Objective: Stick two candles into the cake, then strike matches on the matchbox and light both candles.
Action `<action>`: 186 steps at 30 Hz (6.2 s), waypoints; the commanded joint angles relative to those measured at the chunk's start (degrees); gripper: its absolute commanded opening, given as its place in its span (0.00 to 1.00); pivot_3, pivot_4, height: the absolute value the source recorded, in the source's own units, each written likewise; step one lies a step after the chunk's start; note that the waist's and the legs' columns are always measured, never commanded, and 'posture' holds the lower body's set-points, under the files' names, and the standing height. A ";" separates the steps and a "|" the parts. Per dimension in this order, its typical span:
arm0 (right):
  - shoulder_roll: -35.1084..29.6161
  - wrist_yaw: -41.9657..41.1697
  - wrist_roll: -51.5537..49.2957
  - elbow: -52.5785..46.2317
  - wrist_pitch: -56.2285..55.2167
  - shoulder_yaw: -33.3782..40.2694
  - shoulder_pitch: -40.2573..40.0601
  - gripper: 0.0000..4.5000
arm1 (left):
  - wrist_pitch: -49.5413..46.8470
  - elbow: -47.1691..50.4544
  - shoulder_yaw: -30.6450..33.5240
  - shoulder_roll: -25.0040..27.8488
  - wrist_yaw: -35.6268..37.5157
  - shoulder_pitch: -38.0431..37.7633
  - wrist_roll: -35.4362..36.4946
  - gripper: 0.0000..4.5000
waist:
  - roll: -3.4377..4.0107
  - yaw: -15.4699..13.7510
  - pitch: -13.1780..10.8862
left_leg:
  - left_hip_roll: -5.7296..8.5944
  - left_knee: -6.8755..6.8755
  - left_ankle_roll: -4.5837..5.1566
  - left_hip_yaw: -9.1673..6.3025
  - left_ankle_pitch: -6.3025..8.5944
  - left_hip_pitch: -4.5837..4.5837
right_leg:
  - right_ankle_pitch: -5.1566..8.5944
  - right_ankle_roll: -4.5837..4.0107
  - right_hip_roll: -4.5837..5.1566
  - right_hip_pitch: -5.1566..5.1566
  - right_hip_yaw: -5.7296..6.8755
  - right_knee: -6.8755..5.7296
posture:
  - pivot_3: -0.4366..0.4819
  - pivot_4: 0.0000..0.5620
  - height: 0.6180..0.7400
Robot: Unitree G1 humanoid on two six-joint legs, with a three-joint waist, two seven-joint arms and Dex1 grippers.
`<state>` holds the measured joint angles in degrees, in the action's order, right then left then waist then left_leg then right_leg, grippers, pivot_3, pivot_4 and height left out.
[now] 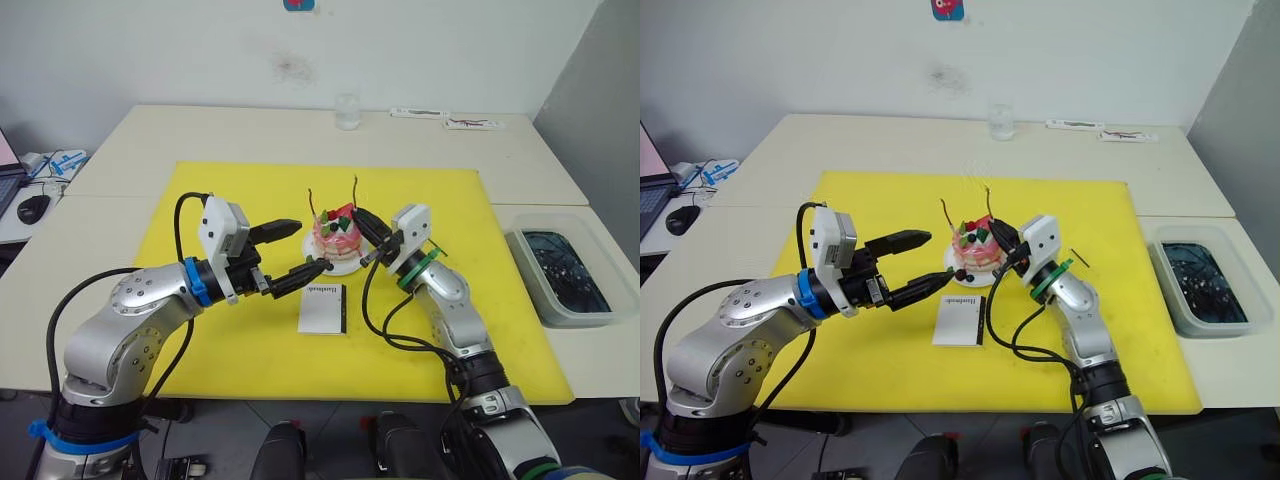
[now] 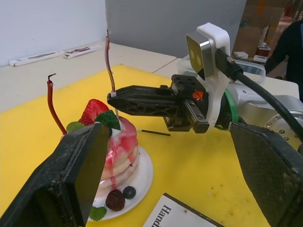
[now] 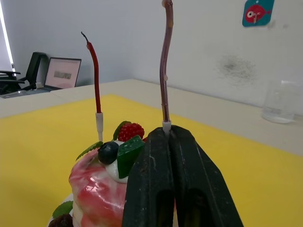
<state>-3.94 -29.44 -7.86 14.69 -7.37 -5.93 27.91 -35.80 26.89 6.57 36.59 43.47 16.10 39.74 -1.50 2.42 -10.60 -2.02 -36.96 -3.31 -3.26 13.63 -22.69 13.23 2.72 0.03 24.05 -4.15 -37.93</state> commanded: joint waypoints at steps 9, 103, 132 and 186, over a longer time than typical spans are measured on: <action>1.13 0.28 -0.23 2.97 -2.44 0.09 -0.93 0.01 | 1.03 1.00 -0.66 0.14 0.72 0.90 -0.55 1.00 | 0.00 0.12 0.00 | 0.00 0.00 0.00 0.00 0.00 0.00 | 0.00 0.00 0.00 0.00 0.00 0.00 | 0.48 0.27 1.00; -35.20 -17.57 -2.20 -43.26 40.67 -14.00 -6.81 0.01 | -53.36 -29.58 0.22 -1.15 -9.29 13.46 20.52 1.00 | -0.13 0.68 -0.18 | 0.16 0.03 -0.01 -0.18 0.00 -0.09 | 0.25 -0.32 0.11 0.02 0.11 0.12 | 0.48 0.27 1.00; -23.96 -20.23 8.00 -32.67 41.63 -23.49 0.57 0.01 | -55.23 -24.94 1.62 -6.45 -8.44 8.19 18.18 1.00 | -0.11 0.25 -0.12 | 0.23 0.05 -0.02 -0.22 -0.01 -0.04 | 0.08 -0.02 0.16 -0.02 0.10 0.11 | 0.48 0.27 1.00; -18.21 -19.27 4.10 -34.56 50.03 -22.32 3.65 0.00 | -50.74 -20.91 -0.20 -6.40 -7.89 3.45 13.23 0.01 | -0.09 -0.03 -0.10 | 0.26 0.14 -0.04 -0.23 0.01 -0.11 | 0.12 0.02 0.22 0.00 0.12 0.26 | 0.48 0.27 1.00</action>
<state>-22.42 -49.05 -3.32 -17.52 42.64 -29.32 30.29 -86.19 6.18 8.67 29.74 35.29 20.73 53.81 -1.59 2.39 -10.71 -1.77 -36.82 -3.35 -3.49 13.64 -22.80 13.35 2.73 0.24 24.06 -4.03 -37.67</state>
